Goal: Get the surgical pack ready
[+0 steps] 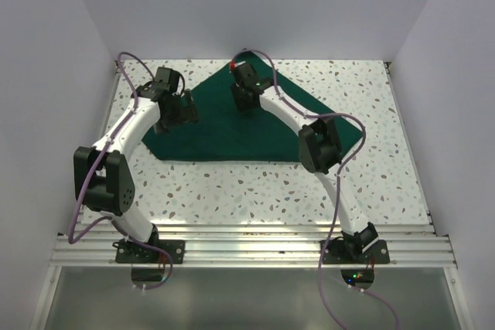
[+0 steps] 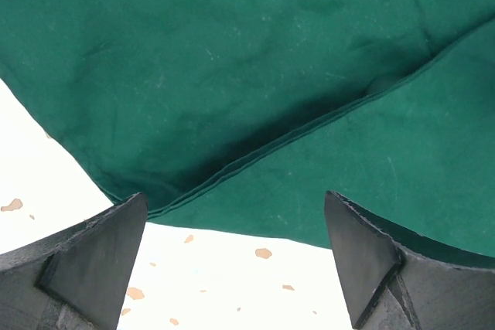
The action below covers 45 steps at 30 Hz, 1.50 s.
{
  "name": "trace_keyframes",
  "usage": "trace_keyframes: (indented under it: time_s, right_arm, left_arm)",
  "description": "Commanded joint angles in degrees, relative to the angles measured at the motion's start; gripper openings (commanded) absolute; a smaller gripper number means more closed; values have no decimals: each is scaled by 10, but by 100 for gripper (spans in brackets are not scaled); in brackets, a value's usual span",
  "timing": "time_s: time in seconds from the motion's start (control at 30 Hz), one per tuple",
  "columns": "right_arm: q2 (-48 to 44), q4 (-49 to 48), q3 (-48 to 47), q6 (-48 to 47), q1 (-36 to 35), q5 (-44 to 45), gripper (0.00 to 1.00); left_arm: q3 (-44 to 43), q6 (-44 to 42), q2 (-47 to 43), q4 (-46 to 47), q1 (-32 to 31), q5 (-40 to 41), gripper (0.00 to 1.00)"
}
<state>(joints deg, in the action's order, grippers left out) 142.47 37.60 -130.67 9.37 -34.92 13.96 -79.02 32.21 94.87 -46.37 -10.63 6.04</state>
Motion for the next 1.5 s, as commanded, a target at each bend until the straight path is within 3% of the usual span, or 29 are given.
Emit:
trace_keyframes:
  time_s: [0.0, 0.1, 0.33, 0.4, 0.47, 0.7, 0.93, 1.07, 1.3, 1.47]
  right_arm:
    - [13, 6, -57, 7, 6, -11, 52]
    - [0, 16, -73, 14, 12, -9, 71]
    - [-66, 33, -52, 65, 30, -51, 72]
    - [-81, 42, -35, 76, 34, -76, 69]
    - [-94, 62, -34, 86, 38, -126, 59]
    - [-132, 68, 32, 136, 38, -263, 30]
    - [-148, 82, 66, 120, 38, -342, 27]
    - [-170, 35, 130, 135, 34, -371, 25]
    - [-156, 41, 110, 140, 17, -384, 24]
    - [-153, 53, 104, 134, 6, -371, 24]
  left_arm:
    - [-28, 16, 9, -17, 4, 20, 100]
    - [-47, 20, 28, -31, 11, 64, 100]
    - [-95, -14, 80, -34, 91, 105, 100]
    - [-85, -27, 83, -6, 140, 86, 100]
    - [-80, -46, 96, 12, 184, 45, 100]
    - [-75, -118, 152, 49, 236, -19, 100]
    - [-44, -147, 172, 90, 257, -84, 94]
    - [-23, -140, 182, 106, 264, -99, 91]
    - [-12, -146, 200, 119, 264, -97, 91]
    - [-10, -146, 223, 144, 264, -122, 84]
